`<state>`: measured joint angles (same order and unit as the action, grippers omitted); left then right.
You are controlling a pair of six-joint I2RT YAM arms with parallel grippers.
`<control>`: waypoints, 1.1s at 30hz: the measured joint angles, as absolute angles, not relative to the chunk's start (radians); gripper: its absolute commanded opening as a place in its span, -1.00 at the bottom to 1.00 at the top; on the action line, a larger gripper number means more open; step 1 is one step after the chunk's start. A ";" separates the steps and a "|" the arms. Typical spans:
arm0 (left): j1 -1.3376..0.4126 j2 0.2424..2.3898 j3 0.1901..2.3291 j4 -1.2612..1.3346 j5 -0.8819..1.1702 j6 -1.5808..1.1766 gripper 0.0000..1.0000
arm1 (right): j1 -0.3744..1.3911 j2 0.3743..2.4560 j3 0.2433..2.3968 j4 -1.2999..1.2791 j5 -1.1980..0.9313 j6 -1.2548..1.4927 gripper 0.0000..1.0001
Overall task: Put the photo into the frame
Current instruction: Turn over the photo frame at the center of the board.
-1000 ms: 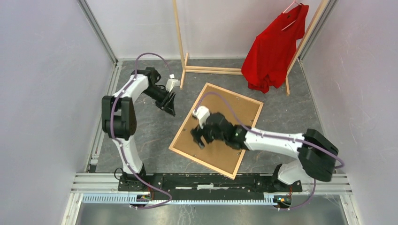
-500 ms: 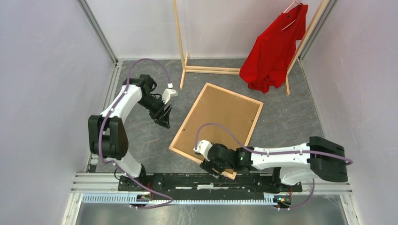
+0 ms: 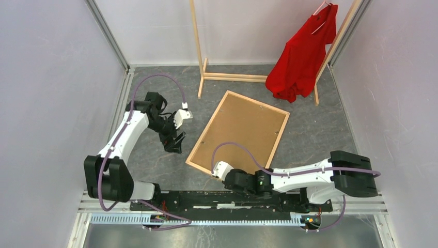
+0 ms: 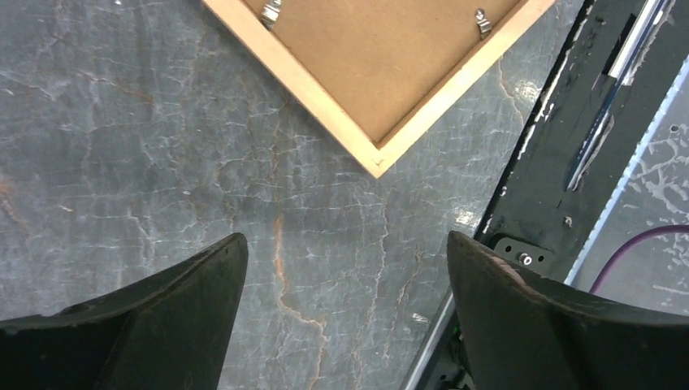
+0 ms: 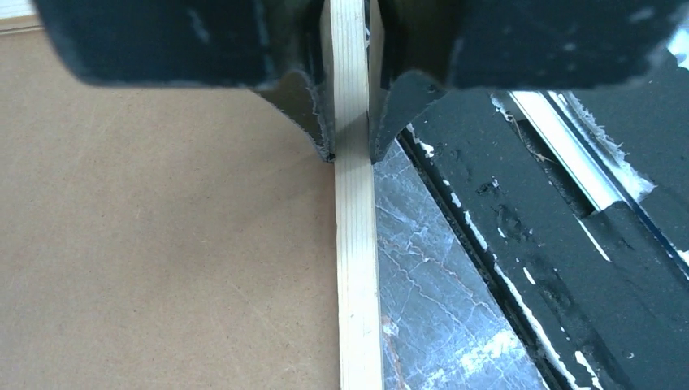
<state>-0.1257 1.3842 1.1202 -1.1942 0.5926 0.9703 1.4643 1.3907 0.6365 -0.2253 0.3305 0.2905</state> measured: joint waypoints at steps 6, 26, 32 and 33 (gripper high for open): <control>-0.126 1.223 0.964 -1.156 0.624 1.099 1.00 | 1.464 1.449 0.726 -0.280 0.353 0.285 -0.90; -0.127 0.532 0.630 -0.914 0.678 1.865 0.69 | 1.317 1.507 1.278 -0.475 0.184 0.259 -0.94; -0.127 0.557 0.609 -0.794 0.693 1.899 -0.24 | 1.312 1.520 1.306 -0.509 0.176 0.255 -0.59; -0.126 0.565 0.609 -0.791 0.687 1.908 -0.41 | 1.309 1.520 1.314 -0.511 0.177 0.256 -0.40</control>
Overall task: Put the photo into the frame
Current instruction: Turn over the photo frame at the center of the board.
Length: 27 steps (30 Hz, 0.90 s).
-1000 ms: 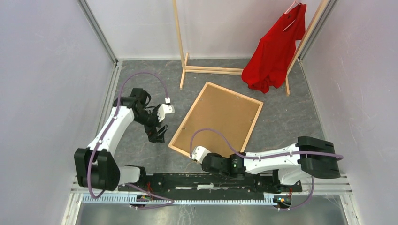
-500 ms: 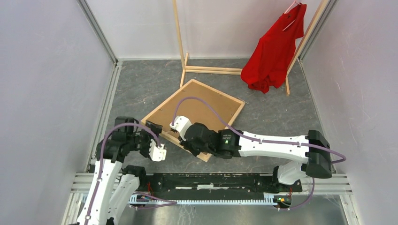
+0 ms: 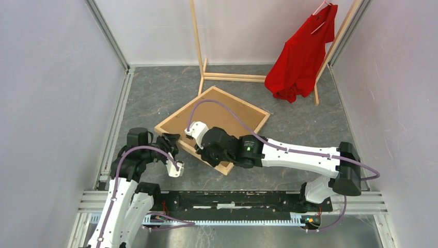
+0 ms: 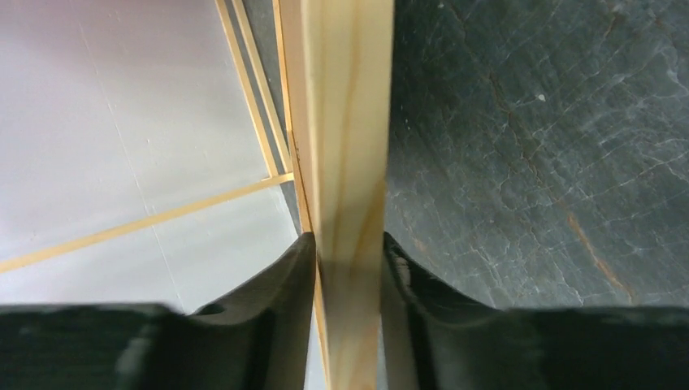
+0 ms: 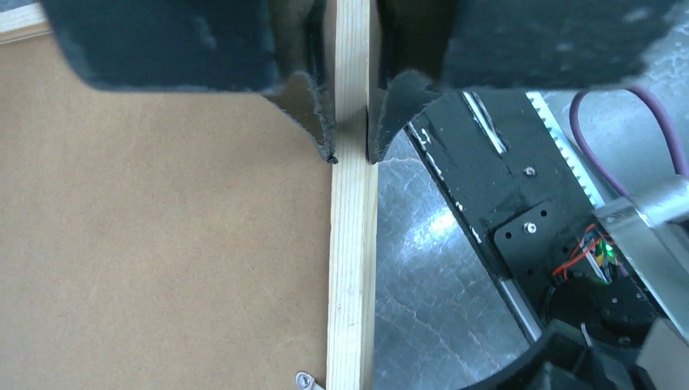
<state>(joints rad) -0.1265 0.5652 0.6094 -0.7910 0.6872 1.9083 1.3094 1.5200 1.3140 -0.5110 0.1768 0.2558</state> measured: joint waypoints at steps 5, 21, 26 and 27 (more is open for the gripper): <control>-0.126 0.589 0.613 -0.750 0.691 1.918 -0.77 | 1.295 1.509 1.330 -0.503 0.181 0.242 0.50; -0.133 0.678 0.773 -0.779 0.685 1.794 -0.82 | 1.114 0.567 0.687 -0.250 0.176 -0.169 0.96; -0.133 0.717 0.828 -0.808 0.682 1.785 -0.81 | 1.113 0.437 0.461 -0.226 0.168 -0.296 0.96; -0.133 0.716 0.829 -0.814 0.682 1.785 -0.82 | 1.113 0.460 0.442 -0.225 0.169 -0.319 0.96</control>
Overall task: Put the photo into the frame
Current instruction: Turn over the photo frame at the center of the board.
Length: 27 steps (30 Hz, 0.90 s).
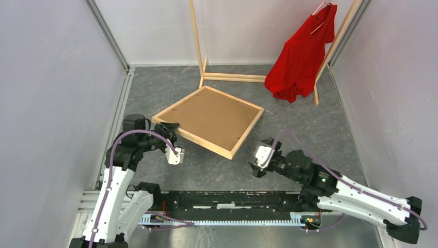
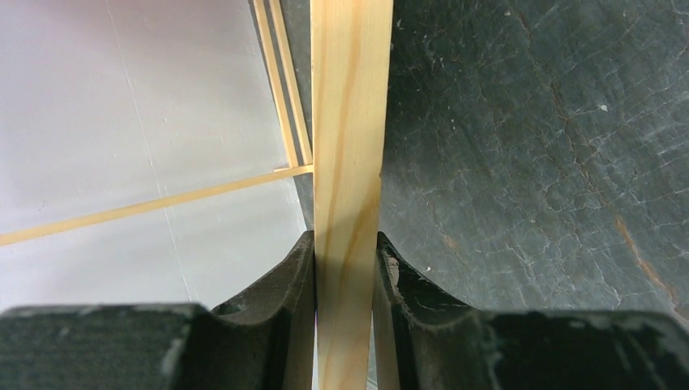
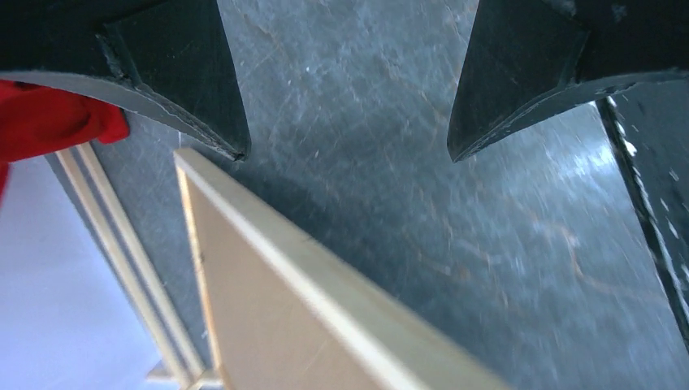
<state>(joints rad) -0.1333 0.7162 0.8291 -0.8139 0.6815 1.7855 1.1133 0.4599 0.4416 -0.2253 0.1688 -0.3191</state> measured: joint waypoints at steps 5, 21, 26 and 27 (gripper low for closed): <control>-0.133 0.705 0.830 -0.831 0.680 1.786 -0.82 | 1.114 0.699 0.409 -0.133 0.215 -0.468 0.97; -0.133 0.682 0.841 -0.872 0.670 1.786 -0.84 | 1.039 0.846 0.253 0.462 0.176 -0.734 0.78; -0.133 0.681 0.844 -0.881 0.664 1.786 -0.85 | 1.019 0.873 0.254 0.524 0.058 -0.739 0.63; -0.133 0.683 0.848 -0.883 0.664 1.786 -0.85 | 1.016 0.886 0.254 0.536 0.033 -0.738 0.58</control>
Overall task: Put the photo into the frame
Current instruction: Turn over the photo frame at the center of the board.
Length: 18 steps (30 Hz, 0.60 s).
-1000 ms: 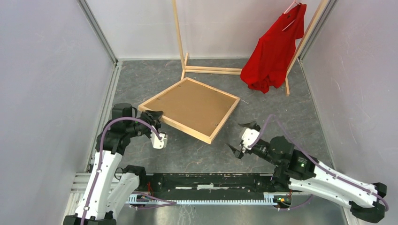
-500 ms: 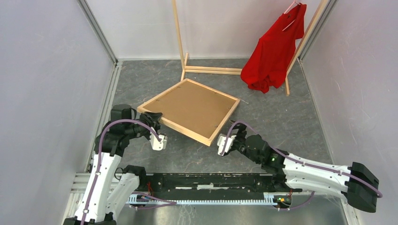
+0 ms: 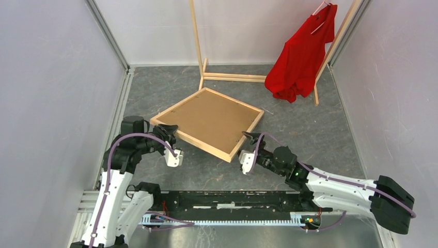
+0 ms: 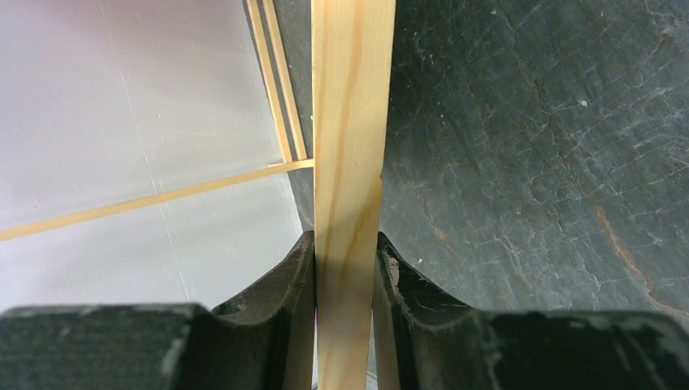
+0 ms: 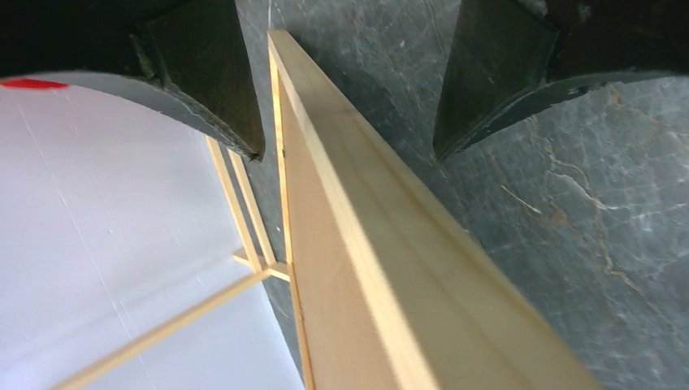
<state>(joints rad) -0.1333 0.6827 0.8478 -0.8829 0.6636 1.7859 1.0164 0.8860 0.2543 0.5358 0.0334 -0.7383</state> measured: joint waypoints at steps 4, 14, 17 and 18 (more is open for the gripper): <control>-0.133 0.696 0.869 -0.889 0.663 1.785 -0.85 | 1.008 0.936 0.260 0.572 -0.022 -0.740 0.25; -0.131 0.696 0.896 -0.880 0.651 1.777 0.28 | 1.000 0.943 0.307 0.602 -0.044 -0.739 -0.63; -0.131 0.685 0.903 -0.873 0.656 1.753 0.99 | 1.000 0.931 0.342 0.558 -0.040 -0.711 -0.65; -0.131 0.679 0.907 -0.866 0.659 1.731 1.00 | 1.000 0.925 0.358 0.537 -0.035 -0.694 -0.66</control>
<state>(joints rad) -0.1307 0.6792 0.9073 -0.8661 0.6590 1.7306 1.0000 0.9249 0.3576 0.5369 -0.0349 -0.6941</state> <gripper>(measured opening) 0.907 0.380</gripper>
